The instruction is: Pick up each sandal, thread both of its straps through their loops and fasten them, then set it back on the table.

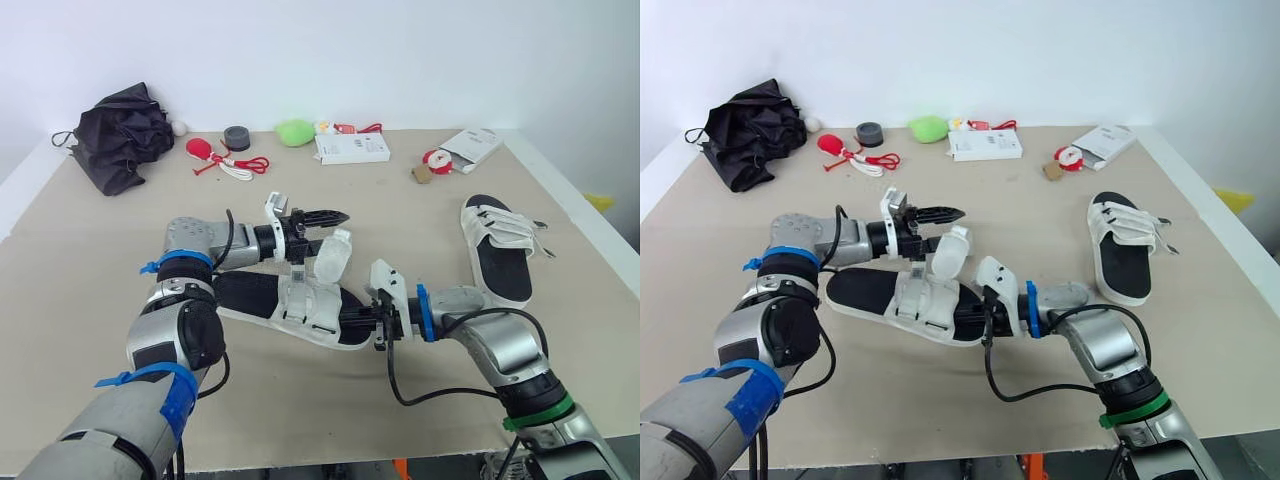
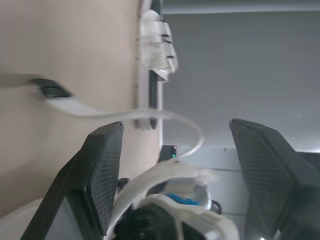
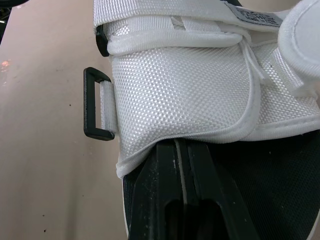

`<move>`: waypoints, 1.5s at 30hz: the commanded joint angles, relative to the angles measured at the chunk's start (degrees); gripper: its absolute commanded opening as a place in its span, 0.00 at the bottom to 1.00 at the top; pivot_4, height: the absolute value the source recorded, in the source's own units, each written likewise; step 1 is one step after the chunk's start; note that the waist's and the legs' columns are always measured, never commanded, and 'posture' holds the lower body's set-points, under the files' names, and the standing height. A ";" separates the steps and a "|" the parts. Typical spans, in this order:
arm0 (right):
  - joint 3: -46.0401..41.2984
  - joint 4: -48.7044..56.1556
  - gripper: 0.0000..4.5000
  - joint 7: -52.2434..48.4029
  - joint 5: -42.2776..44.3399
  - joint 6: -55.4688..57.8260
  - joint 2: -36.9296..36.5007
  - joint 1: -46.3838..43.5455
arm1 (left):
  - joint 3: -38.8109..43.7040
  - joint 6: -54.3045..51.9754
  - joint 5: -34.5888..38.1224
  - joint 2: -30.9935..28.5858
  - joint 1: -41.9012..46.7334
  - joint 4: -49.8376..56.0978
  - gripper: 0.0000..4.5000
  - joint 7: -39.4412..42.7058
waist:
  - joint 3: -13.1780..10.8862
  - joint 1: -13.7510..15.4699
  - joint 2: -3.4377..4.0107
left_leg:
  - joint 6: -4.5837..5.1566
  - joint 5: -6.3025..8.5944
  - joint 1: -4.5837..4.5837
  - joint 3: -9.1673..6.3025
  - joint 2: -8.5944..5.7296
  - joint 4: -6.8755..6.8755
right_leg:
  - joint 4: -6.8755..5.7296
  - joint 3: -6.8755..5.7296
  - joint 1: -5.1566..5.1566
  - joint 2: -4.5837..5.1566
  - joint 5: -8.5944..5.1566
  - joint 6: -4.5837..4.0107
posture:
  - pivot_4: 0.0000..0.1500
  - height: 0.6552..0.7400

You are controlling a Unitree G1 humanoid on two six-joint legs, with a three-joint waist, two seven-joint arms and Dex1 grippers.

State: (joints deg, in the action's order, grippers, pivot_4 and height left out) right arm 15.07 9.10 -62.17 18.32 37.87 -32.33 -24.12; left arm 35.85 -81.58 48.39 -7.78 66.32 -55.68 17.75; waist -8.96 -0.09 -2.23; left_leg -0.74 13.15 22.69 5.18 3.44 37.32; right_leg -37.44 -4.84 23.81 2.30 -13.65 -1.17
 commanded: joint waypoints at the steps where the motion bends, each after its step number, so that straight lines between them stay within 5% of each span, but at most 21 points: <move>1: 2.54 -1.32 0.00 0.05 -0.59 2.37 -1.00 1.89 | 0.11 -0.80 0.66 0.51 1.37 0.31 0.77 0.54 | 0.00 -0.02 0.00 | -0.02 0.01 0.00 0.00 0.00 0.00 | 0.00 0.01 0.00 0.00 -0.01 0.01 | 1.00 1.00; 18: 2.04 -0.43 0.00 1.41 0.20 3.35 -0.94 2.63 | -2.37 9.46 -2.66 3.57 4.23 -4.07 0.77 3.03 | -0.01 0.20 -0.01 | -0.04 0.04 0.00 -0.01 -0.07 -0.01 | 0.00 0.01 0.00 0.03 -0.04 0.06 | 1.00 1.00; 24: 2.18 -0.55 0.00 1.70 0.41 3.39 -0.56 2.47 | -2.67 10.45 -3.02 3.43 4.24 -3.92 0.12 3.71 | -0.01 0.20 -0.01 | -0.04 0.04 0.00 -0.01 -0.08 -0.01 | 0.00 0.01 0.00 0.02 -0.04 0.06 | 1.00 1.00; 26: 2.28 -0.61 0.00 1.79 0.50 3.38 -0.40 2.37 | -2.72 10.72 -3.15 3.40 4.25 -3.86 0.02 3.81 | -0.01 0.20 -0.01 | -0.04 0.04 0.00 -0.01 -0.08 -0.01 | 0.00 0.00 0.00 0.02 -0.04 0.06 | 1.00 1.00; 31: 2.43 -0.95 0.00 1.94 0.60 3.19 -0.15 2.25 | -8.42 11.14 -5.97 3.85 2.51 0.94 0.02 7.19 | -0.01 0.18 -0.02 | -0.03 0.04 0.00 -0.01 -0.09 -0.01 | 0.00 0.00 0.00 0.00 -0.04 0.06 | 1.00 1.00; 38: 2.43 -0.87 0.00 2.32 0.77 3.16 0.17 2.49 | -18.74 16.62 -7.68 5.47 -6.62 20.95 0.02 14.58 | -0.01 -0.03 0.00 | -0.11 0.04 -0.03 0.02 0.05 -0.03 | 0.00 0.07 0.00 0.01 -0.05 0.03 | 1.00 1.00; 45: 2.51 -0.78 0.00 2.42 0.98 2.96 0.11 2.88 | -33.20 42.09 -15.21 1.97 -24.00 49.51 0.02 29.24 | 0.02 0.06 0.06 | -0.21 0.05 -0.11 0.07 0.17 -0.06 | 0.00 0.14 -0.04 0.00 -0.07 -0.11 | 1.00 1.00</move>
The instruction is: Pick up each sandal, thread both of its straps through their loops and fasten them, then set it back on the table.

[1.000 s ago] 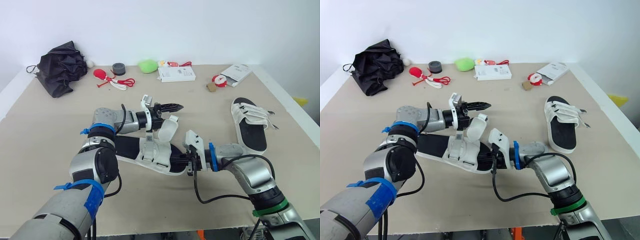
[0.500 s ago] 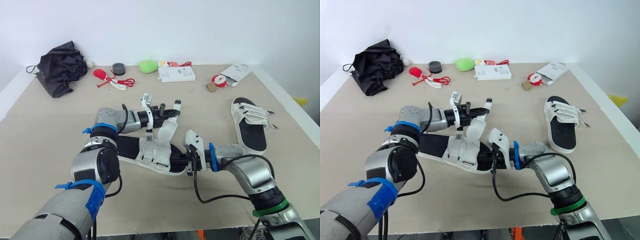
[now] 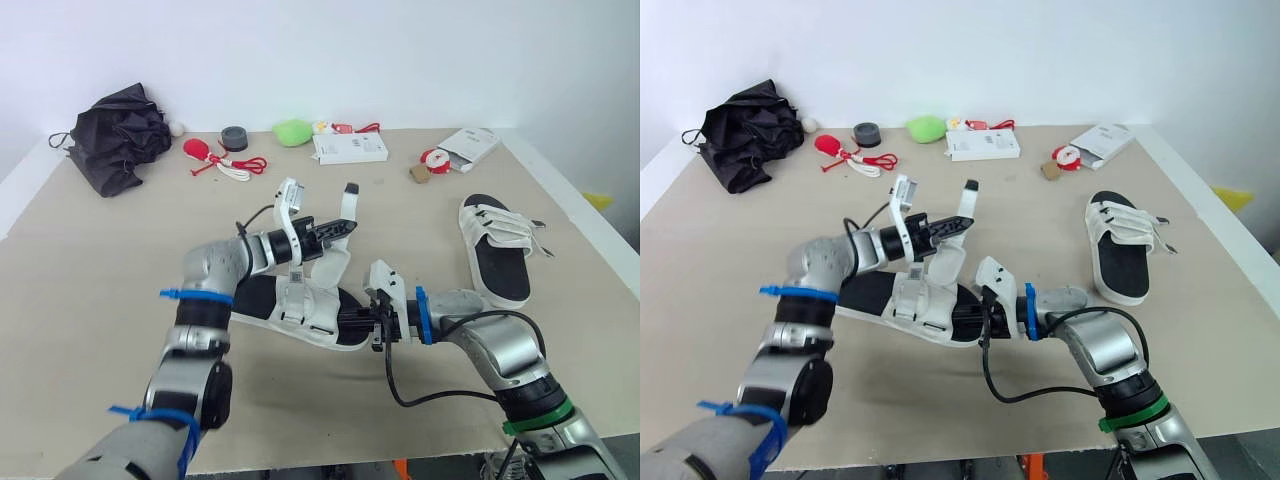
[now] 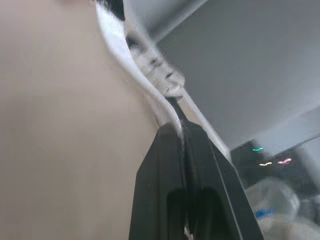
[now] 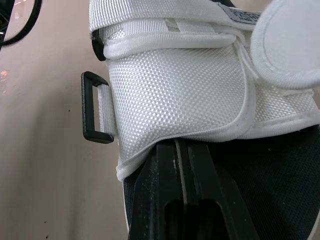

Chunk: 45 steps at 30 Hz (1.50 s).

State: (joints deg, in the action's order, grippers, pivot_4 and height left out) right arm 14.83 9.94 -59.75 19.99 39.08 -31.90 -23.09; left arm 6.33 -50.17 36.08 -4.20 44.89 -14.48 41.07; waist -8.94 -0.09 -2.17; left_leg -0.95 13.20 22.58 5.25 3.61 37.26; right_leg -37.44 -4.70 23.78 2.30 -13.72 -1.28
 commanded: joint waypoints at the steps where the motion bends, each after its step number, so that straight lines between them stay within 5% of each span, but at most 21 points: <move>1: 2.78 -1.66 0.00 -0.06 -0.69 1.71 -0.31 1.81 | -4.61 13.82 -3.90 -2.08 -3.87 9.54 0.02 7.20 | 0.00 0.10 0.01 | 0.01 0.00 0.00 0.00 0.00 0.01 | 0.00 0.00 -0.01 0.00 0.00 -0.02 | 1.00 1.00; 7: 3.38 -2.43 0.00 -0.76 -0.88 1.46 -0.25 0.92 | -12.47 50.80 -14.22 -8.22 -12.22 12.88 0.02 26.96 | 0.03 0.29 0.06 | 0.12 0.04 -0.05 0.03 -0.04 0.06 | 0.02 -0.02 -0.05 -0.06 0.00 -0.04 | 1.00 1.00; 14: 3.94 -3.29 0.00 -1.80 -1.13 0.93 -0.20 0.26 | -16.19 89.07 -20.52 -12.69 -12.11 1.21 0.02 39.59 | 0.05 0.53 0.07 | 0.24 0.12 -0.04 0.01 0.03 0.08 | 0.05 -0.11 -0.08 -0.12 -0.04 -0.15 | 1.00 1.00; 22: 4.42 -3.66 0.00 -2.25 -1.27 0.76 -0.15 -0.23 | -20.12 100.90 -16.33 -18.09 -12.62 -3.65 0.78 47.27 | 0.05 0.43 0.08 | 0.33 0.17 -0.03 0.03 0.19 0.08 | 0.09 -0.10 -0.06 -0.42 -0.05 -0.13 | 1.00 1.00; 24: 4.41 -3.62 0.00 -2.39 -1.26 0.77 -0.30 -0.25 | -20.16 98.28 -14.85 -19.51 -13.81 -2.15 0.89 47.54 | 0.05 0.38 0.08 | 0.33 0.17 -0.02 0.03 0.20 0.08 | 0.09 -0.11 -0.05 -0.45 -0.05 -0.13 | 1.00 1.00; 30: 4.44 -2.94 0.00 -2.65 -1.04 1.21 -0.75 0.10 | -20.08 82.21 -8.36 -30.73 -22.82 9.02 0.90 50.44 | 0.06 0.35 0.13 | 0.34 0.23 0.01 0.04 0.34 0.03 | 0.10 -0.07 0.03 -0.53 -0.12 -0.19 | 1.00 1.00; 33: 4.61 -2.61 0.00 -2.74 -0.91 1.46 -0.74 0.45 | -20.79 56.98 -4.99 -41.27 -30.49 19.49 0.90 44.52 | 0.07 0.08 0.19 | 0.32 0.26 0.04 0.06 0.41 0.03 | 0.11 -0.07 0.07 -0.53 -0.15 -0.20 | 1.00 1.00; 37: 4.96 -2.01 0.00 -2.75 -0.71 2.15 -0.54 0.50 | -22.02 26.59 5.29 -48.28 -35.35 30.00 0.90 34.35 | 0.09 0.41 0.24 | 0.29 0.38 0.04 0.07 0.56 0.01 | 0.13 -0.06 0.12 -0.47 -0.30 -0.17 | 1.00 1.00; 45: 4.94 1.15 0.00 -3.15 0.48 5.63 -2.04 1.23 | -22.63 -1.97 15.59 -43.23 -35.75 37.27 0.90 19.34 | 0.14 0.51 0.31 | 0.21 0.43 0.03 0.05 0.54 -0.07 | 0.13 -0.02 0.13 -0.52 -0.40 -0.27 | 1.00 1.00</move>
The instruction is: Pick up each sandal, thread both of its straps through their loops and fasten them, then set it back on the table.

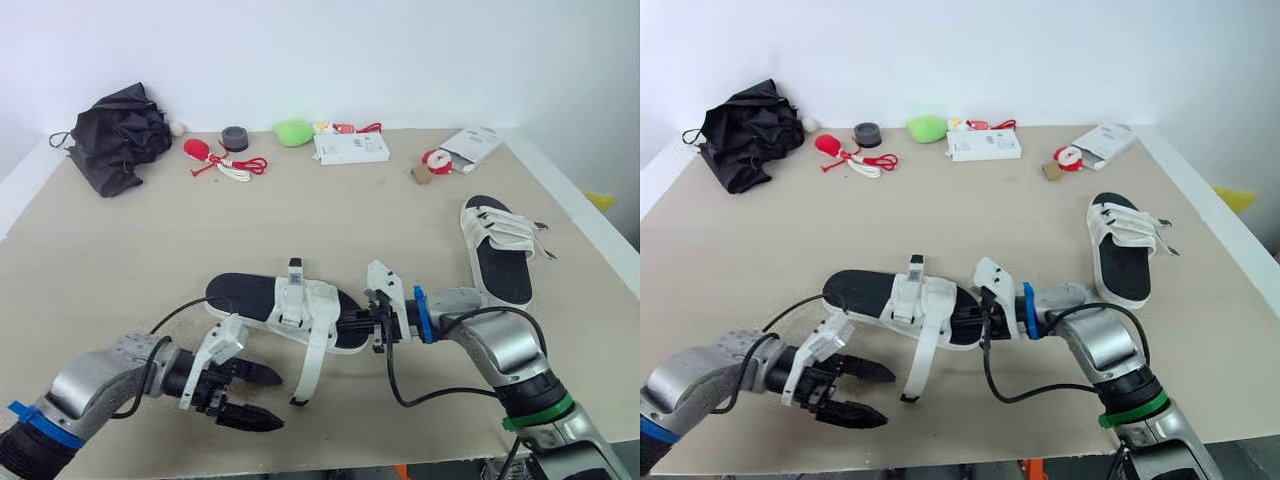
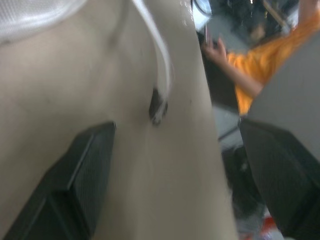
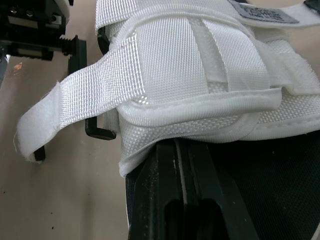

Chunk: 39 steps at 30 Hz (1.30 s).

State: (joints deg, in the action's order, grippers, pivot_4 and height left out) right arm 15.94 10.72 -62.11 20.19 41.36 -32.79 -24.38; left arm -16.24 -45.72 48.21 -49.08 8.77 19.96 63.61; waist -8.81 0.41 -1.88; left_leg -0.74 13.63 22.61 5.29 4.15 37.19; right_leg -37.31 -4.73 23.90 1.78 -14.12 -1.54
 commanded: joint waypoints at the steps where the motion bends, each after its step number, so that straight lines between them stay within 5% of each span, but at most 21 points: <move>1: 3.80 0.78 0.00 -0.73 0.47 3.93 -1.26 2.50 | -0.37 -7.53 3.26 2.54 0.51 3.37 0.90 -4.33 | 0.01 0.03 0.02 | 0.00 0.00 0.00 0.00 -0.03 -0.02 | 0.00 0.00 0.00 0.00 -0.01 -0.01 | 1.00 1.00; 9: 4.12 3.75 0.00 -0.08 1.66 7.40 -1.80 2.24 | -0.31 -13.32 4.57 9.23 0.65 5.03 0.90 -9.31 | 0.05 0.05 -0.01 | 0.03 0.04 -0.07 0.02 -0.44 -0.26 | 0.01 0.13 -0.03 0.20 -0.12 0.08 | 1.00 1.00; 12: 4.59 3.77 0.00 -0.13 1.66 7.77 -1.73 1.64 | 0.89 -14.23 5.21 9.20 0.14 5.19 0.75 -9.26 | 0.05 0.04 -0.01 | 0.03 0.04 -0.08 0.02 -0.47 -0.27 | 0.01 0.12 -0.03 0.25 -0.13 0.10 | 1.00 1.00; 19: 4.94 1.95 0.00 -0.59 1.52 6.80 -1.36 0.32 | 2.28 -14.95 5.35 5.75 0.52 5.92 0.02 -5.51 | 0.04 -0.03 -0.01 | 0.03 0.05 -0.09 0.01 -0.45 -0.30 | 0.01 0.12 -0.01 0.24 -0.15 0.09 | 1.00 1.00; 29: 4.34 -0.10 0.00 0.75 1.31 4.42 0.64 0.33 | 2.98 -19.11 5.56 -0.28 14.81 -3.34 0.02 4.50 | 0.05 -0.16 -0.03 | -0.01 0.02 -0.17 -0.03 -0.41 -0.32 | -0.03 0.10 -0.03 -0.04 -0.18 0.02 | 1.00 1.00; 34: 3.85 -0.49 0.00 2.39 0.97 3.87 2.27 0.58 | 8.98 -28.98 11.93 10.67 31.72 -19.75 0.02 0.99 | 0.00 -0.13 -0.24 | -0.04 -0.06 -0.15 -0.28 -0.35 -0.10 | -0.19 -0.02 -0.09 -0.25 -0.14 -0.03 | 1.00 1.00; 39: 3.37 -0.19 0.00 3.52 1.01 3.63 2.91 1.20 | 8.37 -30.15 8.84 17.91 40.01 -29.78 0.02 0.91 | 0.01 -0.99 -0.24 | -0.04 -0.04 -0.23 -0.25 -0.36 -0.06 | -0.33 0.30 -0.05 -0.35 -0.13 -0.03 | 1.00 1.00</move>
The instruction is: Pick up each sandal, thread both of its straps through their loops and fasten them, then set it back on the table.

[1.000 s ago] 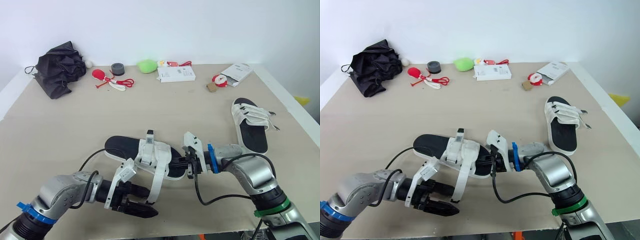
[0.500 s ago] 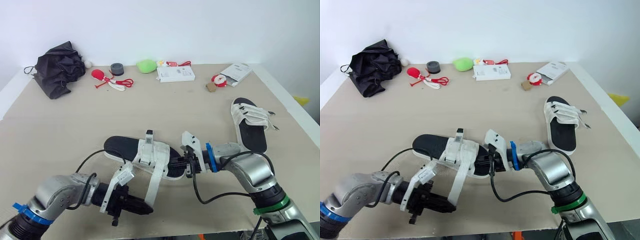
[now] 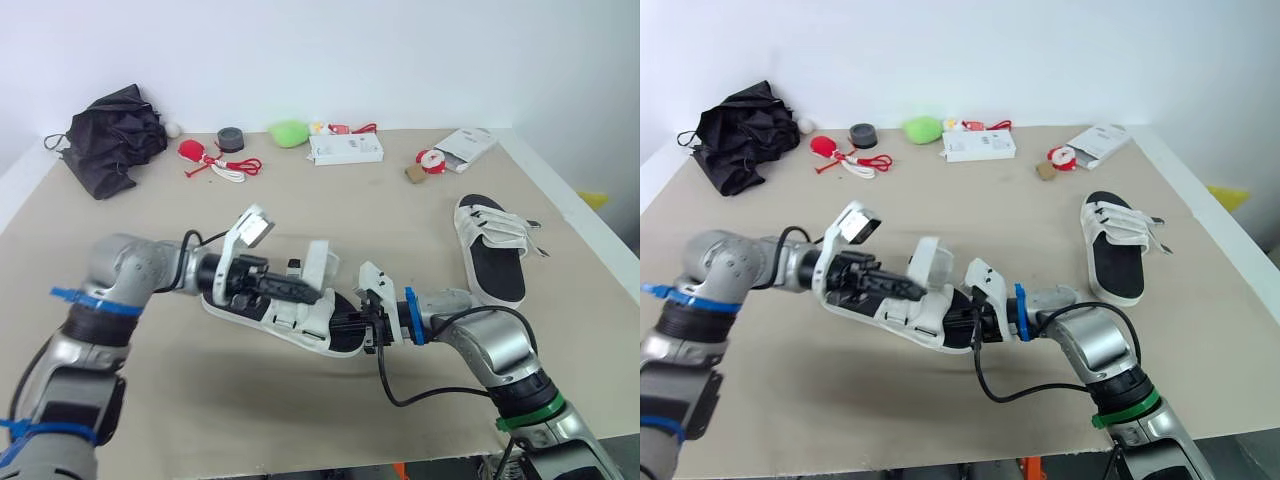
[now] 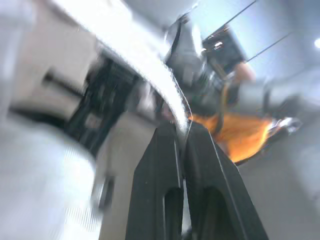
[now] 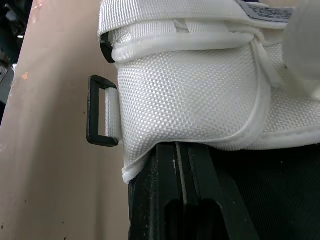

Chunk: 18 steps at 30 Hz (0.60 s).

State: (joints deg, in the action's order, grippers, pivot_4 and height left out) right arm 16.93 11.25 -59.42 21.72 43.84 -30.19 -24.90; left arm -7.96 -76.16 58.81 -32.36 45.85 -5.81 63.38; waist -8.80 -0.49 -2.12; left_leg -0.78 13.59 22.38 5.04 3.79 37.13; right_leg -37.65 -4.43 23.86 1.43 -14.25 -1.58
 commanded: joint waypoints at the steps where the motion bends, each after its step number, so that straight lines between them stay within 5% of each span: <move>1: 2.31 -0.63 0.00 1.13 -0.54 1.11 0.44 1.81 | -1.37 0.82 -3.11 1.40 3.76 -5.46 0.02 2.44 | 0.00 -0.22 0.00 | -0.01 0.00 0.00 0.00 0.00 0.00 | -0.02 0.00 0.02 -0.01 -0.01 -0.01 | 1.00 1.00; 9: 1.58 0.23 0.00 2.74 -0.22 1.13 0.54 2.49 | -13.31 7.36 -13.71 -1.49 3.65 -8.53 0.02 14.49 | -0.01 -0.59 0.00 | -0.12 -0.06 -0.05 0.12 -0.06 0.07 | -0.35 0.21 0.15 0.06 -0.03 -0.05 | 1.00 1.00; 18: 1.65 0.49 0.00 3.68 0.02 0.83 0.77 3.12 | -13.62 9.14 -16.87 -0.41 2.13 -6.76 0.02 16.49 | -0.01 -0.59 0.00 | -0.10 -0.04 -0.03 0.13 -0.12 0.18 | -0.42 0.26 0.15 0.13 -0.03 -0.04 | 1.00 1.00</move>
State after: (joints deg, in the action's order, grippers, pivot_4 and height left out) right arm 16.37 12.80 -55.98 22.22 43.58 -29.34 -23.26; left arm -22.50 -67.48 42.49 -32.70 48.10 -14.02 79.59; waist -8.81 -1.08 -2.12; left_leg -0.87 13.54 22.35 5.17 3.67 37.31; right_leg -38.07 -4.17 24.01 1.56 -14.28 -1.62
